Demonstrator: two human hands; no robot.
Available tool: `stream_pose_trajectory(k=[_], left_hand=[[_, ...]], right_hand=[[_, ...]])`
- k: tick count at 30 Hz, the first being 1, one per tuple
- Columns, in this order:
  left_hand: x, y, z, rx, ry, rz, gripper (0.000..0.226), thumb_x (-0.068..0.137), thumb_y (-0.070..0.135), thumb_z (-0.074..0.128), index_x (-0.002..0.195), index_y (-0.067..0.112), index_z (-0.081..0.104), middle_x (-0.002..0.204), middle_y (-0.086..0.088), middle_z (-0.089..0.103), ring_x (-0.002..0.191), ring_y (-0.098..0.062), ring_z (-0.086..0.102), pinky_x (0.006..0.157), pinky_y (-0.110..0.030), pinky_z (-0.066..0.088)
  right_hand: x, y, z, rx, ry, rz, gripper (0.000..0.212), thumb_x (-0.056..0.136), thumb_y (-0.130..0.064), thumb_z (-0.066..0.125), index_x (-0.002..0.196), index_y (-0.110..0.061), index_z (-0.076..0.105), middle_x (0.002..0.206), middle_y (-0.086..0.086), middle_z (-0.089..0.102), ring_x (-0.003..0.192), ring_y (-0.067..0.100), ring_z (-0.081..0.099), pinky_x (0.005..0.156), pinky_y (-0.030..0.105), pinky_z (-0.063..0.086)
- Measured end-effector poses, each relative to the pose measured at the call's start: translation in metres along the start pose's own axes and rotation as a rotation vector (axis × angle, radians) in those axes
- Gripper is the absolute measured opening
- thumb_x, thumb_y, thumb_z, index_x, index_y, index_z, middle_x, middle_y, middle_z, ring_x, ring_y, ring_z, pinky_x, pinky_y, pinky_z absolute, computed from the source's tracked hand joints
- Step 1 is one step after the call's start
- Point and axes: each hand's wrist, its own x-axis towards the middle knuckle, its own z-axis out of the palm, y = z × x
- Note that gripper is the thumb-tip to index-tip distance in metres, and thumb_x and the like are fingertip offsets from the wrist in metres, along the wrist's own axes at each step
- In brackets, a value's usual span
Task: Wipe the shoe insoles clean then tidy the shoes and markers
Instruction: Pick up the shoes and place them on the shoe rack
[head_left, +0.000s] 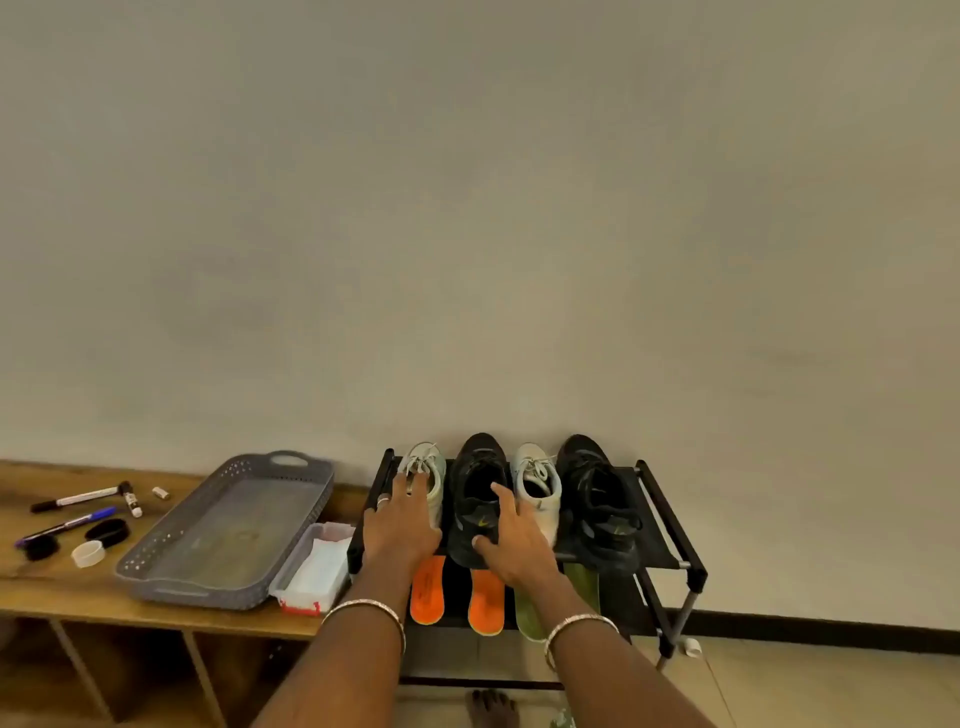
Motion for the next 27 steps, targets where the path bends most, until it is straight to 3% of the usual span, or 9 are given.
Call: stream_pose_trajectory(k=[3,7,13,19,27], left_hand=[[0.014,-0.005,0.016,0.008,-0.028,-0.062,0.074,0.088,0.032,0.068,0.148,0.029,0.026,0.158,-0.007,0.024,0.134,-0.035,0.045,0.102,-0.044,0.046],[0.028,-0.013,0.039,0.05,-0.066,-0.114,0.068,0.088,0.023,0.069,0.144,0.026,0.029,0.156,-0.009,0.025,0.133,-0.034,0.045,0.1,-0.042,0.049],[0.04,-0.018,0.065,-0.019,0.077,-0.138,0.062,0.091,0.021,0.067,0.141,0.025,0.03,0.136,-0.01,0.049,0.113,-0.029,0.061,0.084,-0.037,0.055],[0.032,-0.015,0.063,0.064,0.122,-0.124,0.06,0.091,0.035,0.069,0.139,0.025,0.035,0.126,-0.006,0.058,0.112,-0.026,0.063,0.085,-0.035,0.054],[-0.026,-0.036,0.034,0.025,0.222,-0.155,0.053,0.089,0.035,0.07,0.134,0.026,0.044,0.116,-0.006,0.067,0.103,-0.027,0.067,0.081,-0.035,0.054]], right_hand=[[0.02,0.0,0.014,0.0,-0.058,0.047,0.079,0.086,-0.029,0.067,0.151,-0.027,0.023,0.156,0.015,0.023,0.141,0.035,0.035,0.107,0.043,0.042],[0.041,0.007,0.029,-0.002,0.023,0.121,0.058,0.084,-0.027,0.071,0.134,-0.021,0.041,0.133,0.013,0.046,0.113,0.035,0.056,0.093,0.04,0.05],[0.052,0.015,0.04,-0.021,0.108,0.106,0.052,0.075,-0.041,0.08,0.112,-0.023,0.047,0.108,0.004,0.057,0.099,0.029,0.06,0.082,0.037,0.051],[0.044,0.013,0.039,-0.029,0.183,0.089,0.05,0.074,-0.04,0.081,0.11,-0.022,0.052,0.108,0.0,0.061,0.1,0.026,0.061,0.079,0.036,0.05],[-0.003,-0.028,0.026,-0.003,0.232,0.011,0.048,0.077,-0.042,0.079,0.115,-0.023,0.055,0.117,0.006,0.062,0.101,0.031,0.062,0.08,0.039,0.052]])
